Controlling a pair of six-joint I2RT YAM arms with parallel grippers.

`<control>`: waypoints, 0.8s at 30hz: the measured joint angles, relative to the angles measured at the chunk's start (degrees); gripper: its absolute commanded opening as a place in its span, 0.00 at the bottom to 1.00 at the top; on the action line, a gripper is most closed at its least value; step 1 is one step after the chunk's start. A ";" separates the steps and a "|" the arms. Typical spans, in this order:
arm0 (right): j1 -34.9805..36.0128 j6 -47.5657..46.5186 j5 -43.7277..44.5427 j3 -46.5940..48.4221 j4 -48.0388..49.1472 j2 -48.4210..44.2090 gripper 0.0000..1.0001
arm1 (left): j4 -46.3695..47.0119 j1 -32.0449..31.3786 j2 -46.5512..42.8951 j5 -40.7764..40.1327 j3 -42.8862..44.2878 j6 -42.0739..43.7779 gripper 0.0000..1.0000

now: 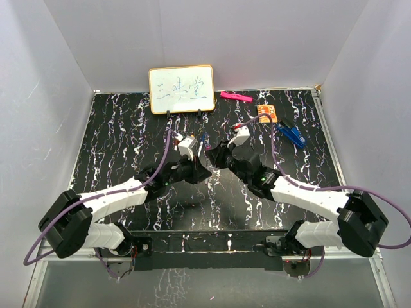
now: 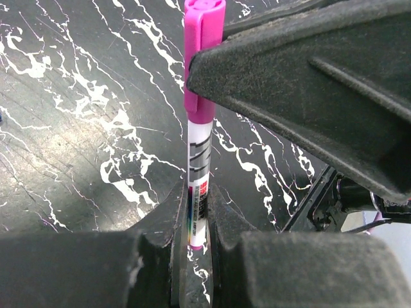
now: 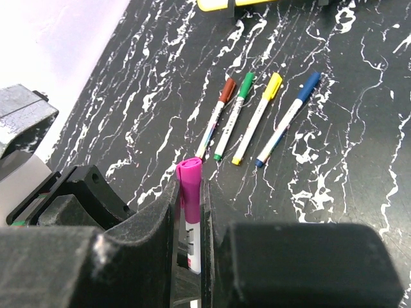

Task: Insert the pens into the pen caps

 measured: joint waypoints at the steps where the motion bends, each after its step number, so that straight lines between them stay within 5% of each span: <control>1: 0.26 -0.07 0.72 0.66 -1.20 0.00 0.17 | -0.74 0.04 0.07 0.20 0.39 0.13 0.00; 3: 0.66 -0.44 2.32 2.34 -3.63 -0.02 0.22 | -1.51 0.15 0.35 0.39 1.20 0.44 0.00; 7: 1.57 -1.51 6.84 6.08 -10.78 -0.76 0.54 | -1.57 1.27 1.14 -0.70 2.32 0.48 0.00; 14: 2.03 -5.33 18.51 14.29 -19.52 -5.53 0.77 | -5.60 2.45 10.34 -2.54 6.10 0.57 0.00; 16: 2.03 -5.49 22.14 15.02 -20.92 -7.91 0.96 | -7.82 2.45 14.08 -2.89 8.72 1.07 0.00; 24: 1.60 -1.53 31.67 13.77 -28.79 -14.45 0.98 | -15.82 2.45 26.93 -6.08 25.97 5.11 0.00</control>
